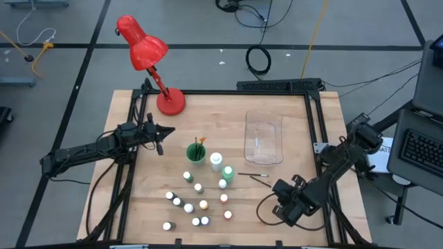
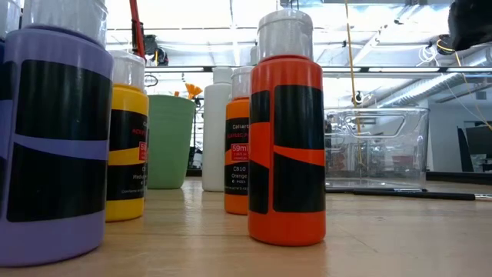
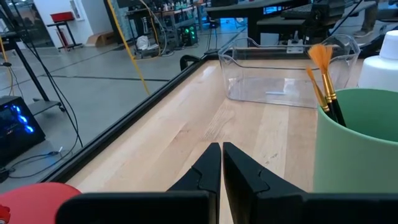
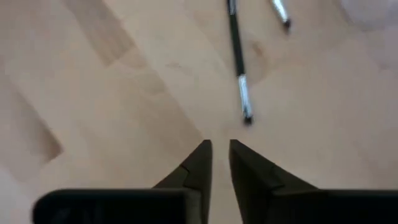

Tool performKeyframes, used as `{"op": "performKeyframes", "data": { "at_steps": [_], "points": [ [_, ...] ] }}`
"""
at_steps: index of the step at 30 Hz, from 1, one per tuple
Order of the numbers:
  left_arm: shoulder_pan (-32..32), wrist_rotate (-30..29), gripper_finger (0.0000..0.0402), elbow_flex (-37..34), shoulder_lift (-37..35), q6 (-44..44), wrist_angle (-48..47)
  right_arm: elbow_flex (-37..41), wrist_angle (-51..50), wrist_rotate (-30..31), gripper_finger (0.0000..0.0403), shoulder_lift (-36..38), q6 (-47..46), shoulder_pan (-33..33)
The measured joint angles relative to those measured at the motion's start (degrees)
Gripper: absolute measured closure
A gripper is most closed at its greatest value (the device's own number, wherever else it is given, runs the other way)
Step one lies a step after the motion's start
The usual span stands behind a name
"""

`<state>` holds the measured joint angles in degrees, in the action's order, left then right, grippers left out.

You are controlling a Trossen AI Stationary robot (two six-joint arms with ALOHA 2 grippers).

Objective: Pick & Place Paint Supplies
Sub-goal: Put the bottom silver paintbrush into the green cup

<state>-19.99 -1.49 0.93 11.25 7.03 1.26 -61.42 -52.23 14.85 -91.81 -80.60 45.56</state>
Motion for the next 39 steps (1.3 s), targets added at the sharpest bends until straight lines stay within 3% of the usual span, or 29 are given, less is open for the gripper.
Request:
{"op": "performKeyframes", "data": {
  "at_steps": [7, 12, 23, 39],
  "points": [
    [-0.01, 0.01, 0.0380, 0.00, 0.00, -0.09, 0.00, 4.17, 4.62, -1.53, 0.0268, 0.00, 5.27, -2.94],
    [0.01, 0.01, 0.0380, 0.00, 0.00, -0.03, 0.00, 8.63, 10.76, -5.36, 0.0240, 0.00, 9.32, -4.30],
    [0.01, -0.01, 0.0380, 0.00, 0.00, -0.02, 0.00, 12.13, 12.22, -5.97, 0.0265, 0.24, 9.41, -4.64],
    [-0.02, 0.01, 0.0380, 0.00, 0.00, -0.04, -0.02, 11.33, 10.43, -5.17, 0.0270, 0.04, 18.62, -6.46]
  ]
}}
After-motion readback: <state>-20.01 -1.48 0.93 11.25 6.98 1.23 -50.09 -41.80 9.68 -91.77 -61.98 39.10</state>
